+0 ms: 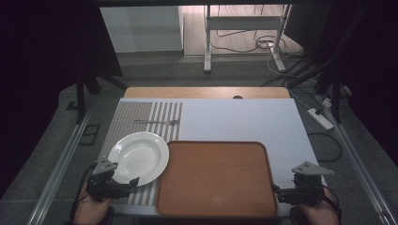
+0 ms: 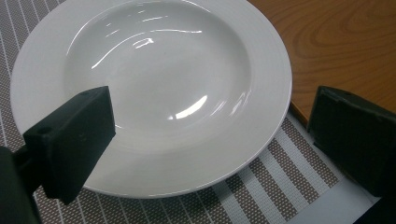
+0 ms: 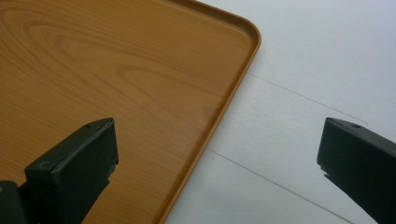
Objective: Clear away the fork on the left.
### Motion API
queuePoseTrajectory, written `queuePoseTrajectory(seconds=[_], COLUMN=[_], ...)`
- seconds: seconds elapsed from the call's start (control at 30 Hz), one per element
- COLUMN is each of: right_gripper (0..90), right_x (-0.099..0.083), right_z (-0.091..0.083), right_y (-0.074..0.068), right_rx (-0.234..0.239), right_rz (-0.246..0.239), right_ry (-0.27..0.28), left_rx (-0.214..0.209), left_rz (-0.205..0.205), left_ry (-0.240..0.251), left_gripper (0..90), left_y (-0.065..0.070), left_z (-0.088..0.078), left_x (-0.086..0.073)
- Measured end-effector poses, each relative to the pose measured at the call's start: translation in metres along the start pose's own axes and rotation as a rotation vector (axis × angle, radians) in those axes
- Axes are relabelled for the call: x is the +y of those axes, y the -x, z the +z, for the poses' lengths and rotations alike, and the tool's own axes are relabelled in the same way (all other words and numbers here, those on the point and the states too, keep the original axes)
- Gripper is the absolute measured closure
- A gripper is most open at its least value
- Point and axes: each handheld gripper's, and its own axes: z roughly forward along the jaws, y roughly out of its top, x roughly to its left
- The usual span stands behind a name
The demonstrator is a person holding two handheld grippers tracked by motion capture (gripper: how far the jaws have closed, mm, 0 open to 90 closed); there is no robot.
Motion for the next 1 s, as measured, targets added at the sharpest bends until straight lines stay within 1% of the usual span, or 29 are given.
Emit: queuePoseTrajectory(seconds=[0.13,0.17,0.23,0.3,0.47,0.57,0.6,0.73,0.83,0.93,0.97,1.0], right_gripper=[0.0,0.0,0.0,0.0,0.0,0.0,0.0,0.0,0.0,0.0,0.0,0.0], right_x=[0.0000,-0.0001,-0.0002,-0.0001,-0.0003,-0.0001,0.0000,0.0001,0.0001,0.0002,0.0002,0.0002], right_z=[-0.0002,-0.0004,-0.0002,-0.0003,-0.0001,0.0001,0.0002,0.0005,0.0007,0.0010,0.0012,0.0012], right_y=[0.0000,-0.0001,-0.0006,-0.0001,0.0002,0.0002,0.0002,0.0001,0.0001,0.0001,0.0000,0.0000], right_rx=[0.004,0.014,0.017,0.020,0.026,0.028,0.031,0.034,0.036,0.036,0.037,0.037], right_rz=[-0.002,-0.007,-0.007,-0.008,-0.005,-0.009,-0.010,-0.015,-0.015,-0.014,-0.014,-0.014], right_ry=[0.001,0.003,0.008,0.002,0.007,-0.002,-0.004,-0.006,-0.008,-0.010,-0.012,-0.012], left_rx=[-0.004,-0.007,-0.009,-0.008,-0.005,-0.024,-0.024,-0.051,-0.078,-0.087,-0.092,-0.092], left_rz=[-0.005,-0.009,-0.016,-0.017,-0.011,-0.009,-0.009,-0.013,-0.024,-0.031,-0.046,-0.046], left_ry=[0.000,0.001,0.003,0.000,-0.006,-0.014,-0.014,-0.011,-0.014,-0.013,-0.003,-0.003], left_gripper=[1.6,1.6,1.7,1.7,1.6,0.7,0.5,0.4,0.5,0.4,0.3,0.0], left_y=[-0.0007,-0.0015,-0.0019,-0.0020,-0.0012,-0.0020,-0.0020,-0.0040,-0.0067,-0.0080,-0.0094,-0.0094], left_z=[0.0002,0.0000,-0.0001,0.0002,0.0007,0.0015,0.0015,0.0012,0.0015,0.0013,0.0008,0.0008], left_x=[0.0000,-0.0001,-0.0002,-0.0001,0.0004,0.0009,0.0009,0.0007,0.0009,0.0009,0.0007,0.0007])
